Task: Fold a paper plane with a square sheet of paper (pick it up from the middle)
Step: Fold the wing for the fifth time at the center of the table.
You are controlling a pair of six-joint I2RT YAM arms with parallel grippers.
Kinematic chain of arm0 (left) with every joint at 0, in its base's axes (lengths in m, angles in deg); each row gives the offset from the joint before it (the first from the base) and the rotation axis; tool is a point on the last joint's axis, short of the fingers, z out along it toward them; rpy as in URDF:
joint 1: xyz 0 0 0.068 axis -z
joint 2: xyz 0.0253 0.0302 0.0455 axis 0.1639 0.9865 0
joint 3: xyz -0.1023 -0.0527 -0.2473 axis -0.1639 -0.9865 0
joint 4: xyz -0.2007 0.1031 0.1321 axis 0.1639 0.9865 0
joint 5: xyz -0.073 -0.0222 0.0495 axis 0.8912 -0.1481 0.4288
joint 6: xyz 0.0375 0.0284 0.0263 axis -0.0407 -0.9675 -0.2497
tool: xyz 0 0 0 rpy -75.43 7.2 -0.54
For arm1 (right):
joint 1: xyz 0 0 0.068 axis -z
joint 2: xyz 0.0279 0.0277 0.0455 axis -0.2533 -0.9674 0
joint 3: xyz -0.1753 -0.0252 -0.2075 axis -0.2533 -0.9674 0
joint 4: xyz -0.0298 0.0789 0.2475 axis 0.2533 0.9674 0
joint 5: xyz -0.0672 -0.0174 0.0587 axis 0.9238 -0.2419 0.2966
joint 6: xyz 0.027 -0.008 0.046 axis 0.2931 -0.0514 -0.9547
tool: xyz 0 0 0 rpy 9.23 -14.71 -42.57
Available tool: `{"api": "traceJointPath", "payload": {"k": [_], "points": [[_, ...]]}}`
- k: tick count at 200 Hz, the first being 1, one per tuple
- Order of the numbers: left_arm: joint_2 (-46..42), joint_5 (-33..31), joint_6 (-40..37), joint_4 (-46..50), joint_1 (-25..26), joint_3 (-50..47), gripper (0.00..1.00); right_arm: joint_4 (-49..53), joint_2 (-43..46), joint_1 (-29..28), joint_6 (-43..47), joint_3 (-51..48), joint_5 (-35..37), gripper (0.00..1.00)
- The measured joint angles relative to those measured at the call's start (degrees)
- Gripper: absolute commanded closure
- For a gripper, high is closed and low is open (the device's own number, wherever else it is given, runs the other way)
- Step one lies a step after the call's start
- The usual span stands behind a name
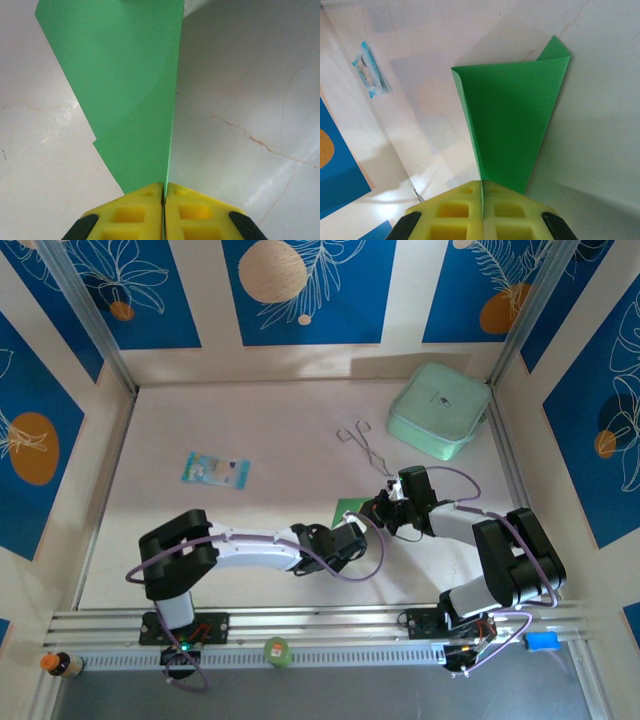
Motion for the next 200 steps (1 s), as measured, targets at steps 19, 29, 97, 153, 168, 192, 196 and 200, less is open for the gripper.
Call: {"api": "traceJointPath", "payload": {"k": [19,29,97,153,168,192,196,200], "points": [[0.2,-0.2,0.1,0.2,0.0,0.2,0.99,0.0,0.0,0.0,0.0,0.0,0.0,0.96],[0.3,-0.3,0.2,0.2,0.0,0.2,1.00,0.0,0.0,0.0,0.0,0.0,0.0,0.94],[0.9,3.7,3.1,-1.7,-1.4,0.2,1.00,4.2,3.0,0.7,2.0,0.0,1.1,0.74],[0.4,17.7,6.4,-10.5,-7.4,-4.7,1.00,10.8,11.3,4.5,5.3,0.0,3.0,0.63],[0.4,20.7,7.0,-12.6,-8.5,-5.6,1.00,12.0,13.0,5.0,5.8,0.0,3.1,0.63],[0.4,25.7,8.1,-15.7,-10.1,-6.9,1.00,12.9,14.6,5.5,6.3,0.0,3.2,0.63],[0.4,26.4,8.3,-16.1,-10.3,-7.0,1.00,12.9,14.7,5.5,6.3,0.0,3.1,0.63],[0.4,27.3,8.5,-16.6,-10.6,-7.2,1.00,12.9,14.8,5.6,6.4,-0.1,3.1,0.63]]}}
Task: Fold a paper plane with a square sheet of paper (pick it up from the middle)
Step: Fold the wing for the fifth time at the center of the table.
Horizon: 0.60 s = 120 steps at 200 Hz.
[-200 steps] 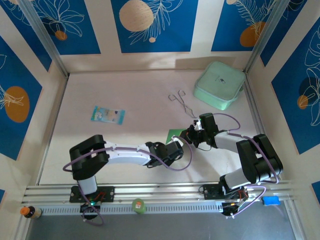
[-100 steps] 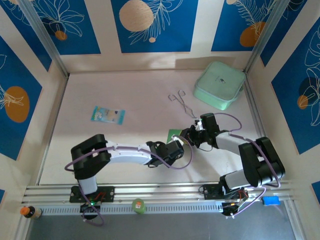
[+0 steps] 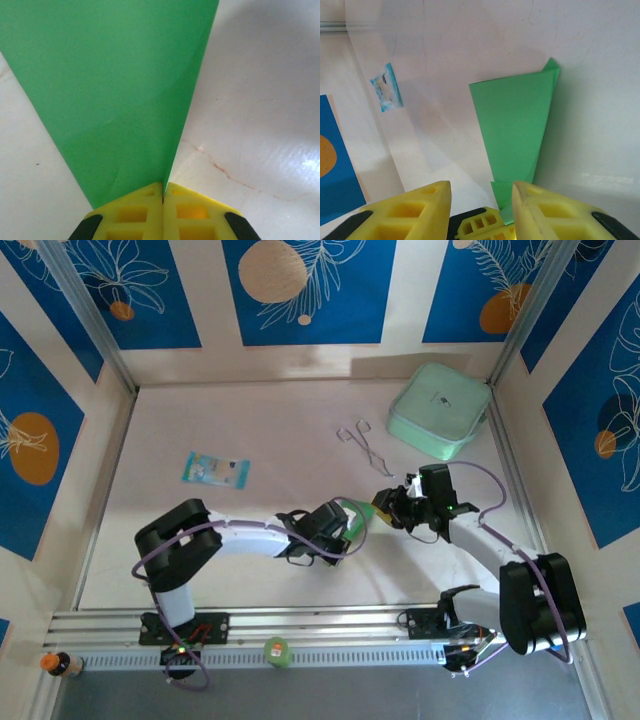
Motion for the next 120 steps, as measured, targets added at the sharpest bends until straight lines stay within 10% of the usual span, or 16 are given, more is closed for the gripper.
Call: {"api": "traceJointPath", "payload": {"k": [120], "points": [[3.0,21.4,12.0,-22.1,-8.9,-8.6,1.00,-7.6,1.7,-6.1,5.6,-5.4,0.5,0.77]]}}
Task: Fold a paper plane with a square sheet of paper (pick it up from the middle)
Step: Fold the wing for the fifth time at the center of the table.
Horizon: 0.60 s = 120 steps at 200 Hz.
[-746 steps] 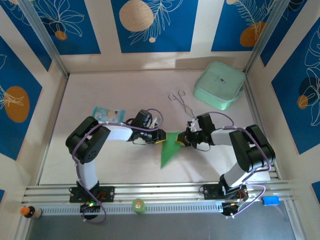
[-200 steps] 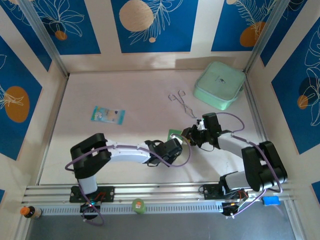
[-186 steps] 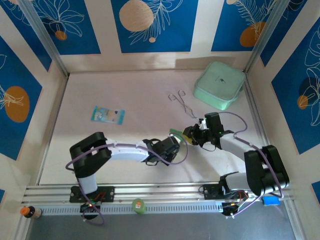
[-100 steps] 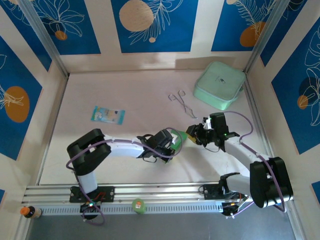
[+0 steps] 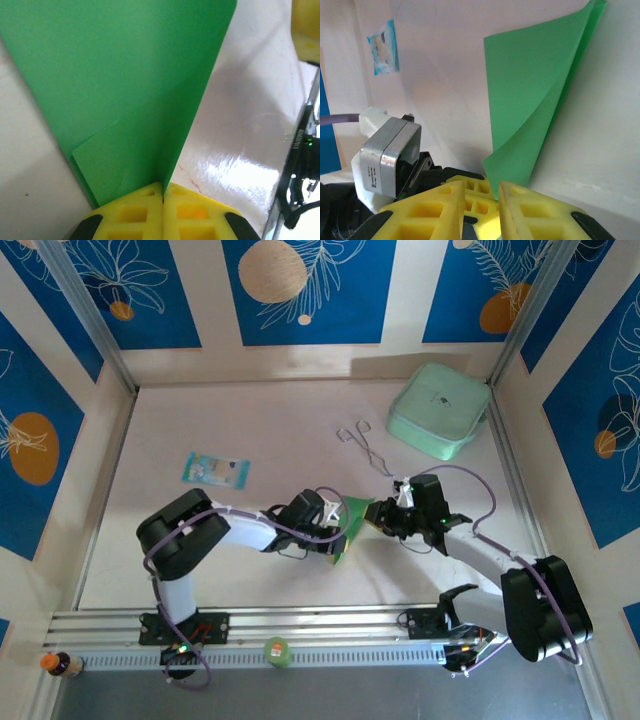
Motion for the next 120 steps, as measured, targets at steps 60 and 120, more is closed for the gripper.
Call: {"api": "traceJointPath", "payload": {"k": [60,120], "points": [[2.1,5.4,5.1,-7.8,-1.3,-0.9,1.00,-2.5,-3.8,-0.9,1.4,0.0,-2.0,0.79],[2.1,6.2,6.4,-9.5,-1.4,-1.4,1.00,-2.5,-4.7,-1.0,1.5,0.1,-2.2,0.78]]}}
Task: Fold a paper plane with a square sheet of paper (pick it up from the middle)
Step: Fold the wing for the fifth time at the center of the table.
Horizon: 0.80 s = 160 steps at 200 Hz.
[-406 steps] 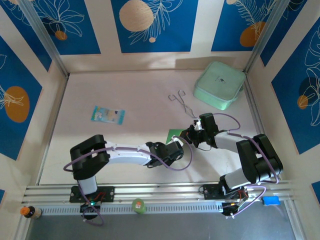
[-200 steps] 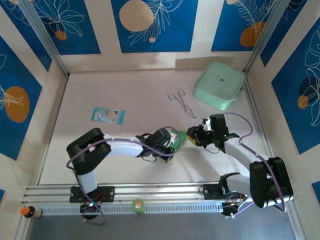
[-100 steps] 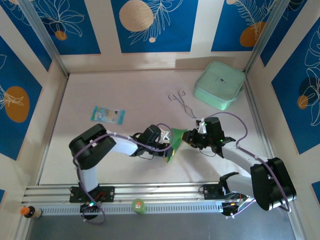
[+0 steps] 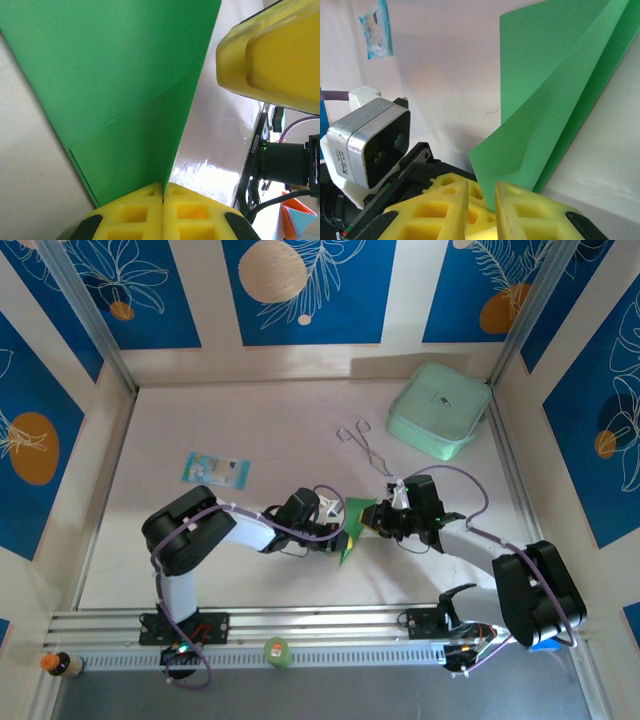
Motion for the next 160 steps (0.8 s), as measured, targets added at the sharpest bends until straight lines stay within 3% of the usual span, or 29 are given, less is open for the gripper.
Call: {"api": "traceJointPath", "payload": {"k": [160], "points": [[-0.4,-0.2,-0.1,-0.2,0.0,-0.7,1.00,6.0,6.4,2.8,-0.5,0.0,2.0,0.71]]}}
